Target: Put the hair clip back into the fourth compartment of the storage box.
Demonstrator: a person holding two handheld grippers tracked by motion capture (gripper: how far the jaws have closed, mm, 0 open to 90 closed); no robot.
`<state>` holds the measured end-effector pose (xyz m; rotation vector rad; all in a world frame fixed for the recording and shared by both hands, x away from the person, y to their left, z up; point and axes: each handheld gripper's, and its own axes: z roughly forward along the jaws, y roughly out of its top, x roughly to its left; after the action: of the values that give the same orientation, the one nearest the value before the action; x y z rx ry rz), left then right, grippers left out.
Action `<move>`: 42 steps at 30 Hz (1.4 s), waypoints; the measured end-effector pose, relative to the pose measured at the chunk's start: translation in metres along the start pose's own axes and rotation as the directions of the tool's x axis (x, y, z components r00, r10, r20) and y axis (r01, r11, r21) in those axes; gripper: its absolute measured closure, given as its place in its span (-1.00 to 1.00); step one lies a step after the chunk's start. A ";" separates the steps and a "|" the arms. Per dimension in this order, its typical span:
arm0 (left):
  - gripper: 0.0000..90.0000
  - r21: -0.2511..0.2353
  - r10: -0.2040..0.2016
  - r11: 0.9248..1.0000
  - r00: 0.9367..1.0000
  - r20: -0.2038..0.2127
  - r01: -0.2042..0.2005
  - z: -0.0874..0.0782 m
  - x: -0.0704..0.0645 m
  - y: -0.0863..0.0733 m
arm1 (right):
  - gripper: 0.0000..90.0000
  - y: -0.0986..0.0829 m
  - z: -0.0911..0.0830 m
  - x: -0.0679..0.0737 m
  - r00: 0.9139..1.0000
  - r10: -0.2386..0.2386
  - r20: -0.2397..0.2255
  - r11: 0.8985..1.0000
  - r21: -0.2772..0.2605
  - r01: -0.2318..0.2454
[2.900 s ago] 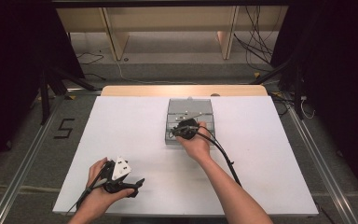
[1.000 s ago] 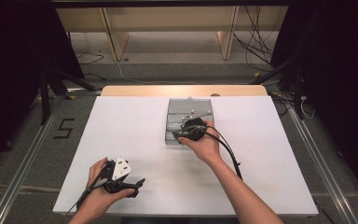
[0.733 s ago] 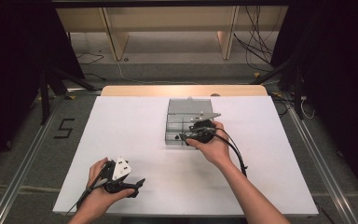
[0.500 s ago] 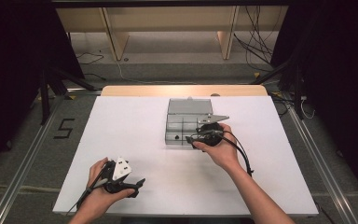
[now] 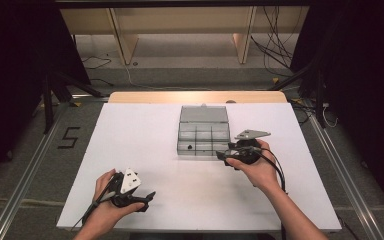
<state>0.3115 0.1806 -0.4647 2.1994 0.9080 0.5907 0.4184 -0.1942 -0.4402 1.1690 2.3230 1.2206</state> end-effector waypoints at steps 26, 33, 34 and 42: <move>-0.66 0.004 0.000 1.000 1.000 0.001 0.000 0.000 -0.001 0.000 | -0.18 -0.067 -0.058 -0.026 0.998 0.052 0.036 0.998 -0.025 -0.051; -0.66 0.000 -0.002 1.000 1.000 0.001 0.002 0.000 -0.002 0.000 | -0.18 -0.074 -0.066 -0.023 0.999 0.039 0.034 0.999 -0.025 -0.039; -0.66 0.001 -0.001 1.000 1.000 0.001 0.001 0.000 -0.002 0.000 | -0.18 -0.075 -0.068 -0.023 0.999 0.038 0.033 0.999 -0.026 -0.037; -0.66 0.005 0.004 1.000 1.000 0.001 -0.004 0.001 -0.002 0.000 | -0.18 -0.084 -0.074 -0.018 1.000 0.021 0.022 1.000 -0.014 -0.021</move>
<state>0.3107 0.1788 -0.4653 2.2065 0.9059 0.5899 0.3443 -0.2772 -0.4627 1.1995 2.2887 1.2220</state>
